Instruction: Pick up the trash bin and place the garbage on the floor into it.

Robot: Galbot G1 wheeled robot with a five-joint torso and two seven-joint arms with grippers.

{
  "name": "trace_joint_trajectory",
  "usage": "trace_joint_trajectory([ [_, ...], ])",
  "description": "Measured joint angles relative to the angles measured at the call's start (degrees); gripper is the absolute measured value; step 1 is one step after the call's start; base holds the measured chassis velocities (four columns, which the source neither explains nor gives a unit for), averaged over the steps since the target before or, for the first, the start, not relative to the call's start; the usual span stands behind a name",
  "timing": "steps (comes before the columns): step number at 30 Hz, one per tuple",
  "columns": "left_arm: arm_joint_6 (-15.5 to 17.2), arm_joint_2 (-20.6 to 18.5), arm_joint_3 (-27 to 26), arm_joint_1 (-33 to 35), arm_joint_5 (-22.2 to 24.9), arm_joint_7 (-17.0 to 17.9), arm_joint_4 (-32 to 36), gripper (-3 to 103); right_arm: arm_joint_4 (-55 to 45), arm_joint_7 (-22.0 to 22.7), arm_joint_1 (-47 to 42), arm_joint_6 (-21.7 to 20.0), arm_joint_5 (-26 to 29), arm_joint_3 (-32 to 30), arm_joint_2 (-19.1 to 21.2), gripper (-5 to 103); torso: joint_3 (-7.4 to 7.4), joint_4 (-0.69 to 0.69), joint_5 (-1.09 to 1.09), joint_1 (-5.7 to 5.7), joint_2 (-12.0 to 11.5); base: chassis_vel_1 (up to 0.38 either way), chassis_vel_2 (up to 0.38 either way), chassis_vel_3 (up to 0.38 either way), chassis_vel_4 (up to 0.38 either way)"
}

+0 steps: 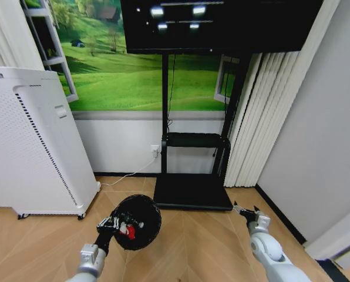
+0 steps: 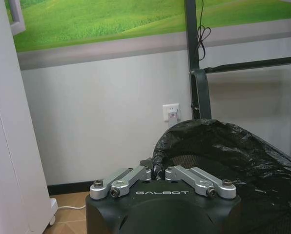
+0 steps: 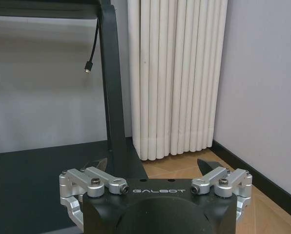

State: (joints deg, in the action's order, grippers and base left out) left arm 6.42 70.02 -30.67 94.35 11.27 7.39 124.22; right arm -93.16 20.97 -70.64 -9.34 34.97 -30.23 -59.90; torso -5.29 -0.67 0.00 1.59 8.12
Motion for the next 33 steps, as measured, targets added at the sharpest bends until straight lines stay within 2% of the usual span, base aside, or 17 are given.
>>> trace_joint_trajectory([
  [16, -0.37, 1.28, 0.19, -0.52, -0.15, -0.13, -1.29, 6, 0.00, -0.05, 0.05, 0.06, -0.02, 0.07, 0.03, 100, 0.00, 0.02, 0.01, 0.00, 0.00, 0.120, 0.133, -0.129, -0.133],
  [21, -0.49, 1.46, 0.41, -0.75, -0.27, -0.19, -1.63, 6, -0.01, -0.06, 0.05, 0.07, -0.03, 0.08, 0.04, 100, 0.00, -0.01, 0.00, 0.00, 0.00, 0.250, 0.266, -0.271, -0.260],
  [30, -0.66, 1.42, 0.52, -1.02, -0.29, -0.20, -2.14, 6, -0.01, -0.05, 0.05, 0.07, -0.03, 0.08, 0.04, 100, 0.00, 0.01, -0.03, 0.00, 0.00, 0.336, 0.337, -0.326, -0.332],
  [33, -0.82, 1.43, 0.57, -1.02, -0.34, -0.19, -2.33, 6, 0.00, -0.06, 0.05, 0.07, -0.02, 0.09, 0.04, 100, 0.00, 0.02, 0.02, 0.00, 0.00, 0.369, 0.355, -0.340, -0.328],
])
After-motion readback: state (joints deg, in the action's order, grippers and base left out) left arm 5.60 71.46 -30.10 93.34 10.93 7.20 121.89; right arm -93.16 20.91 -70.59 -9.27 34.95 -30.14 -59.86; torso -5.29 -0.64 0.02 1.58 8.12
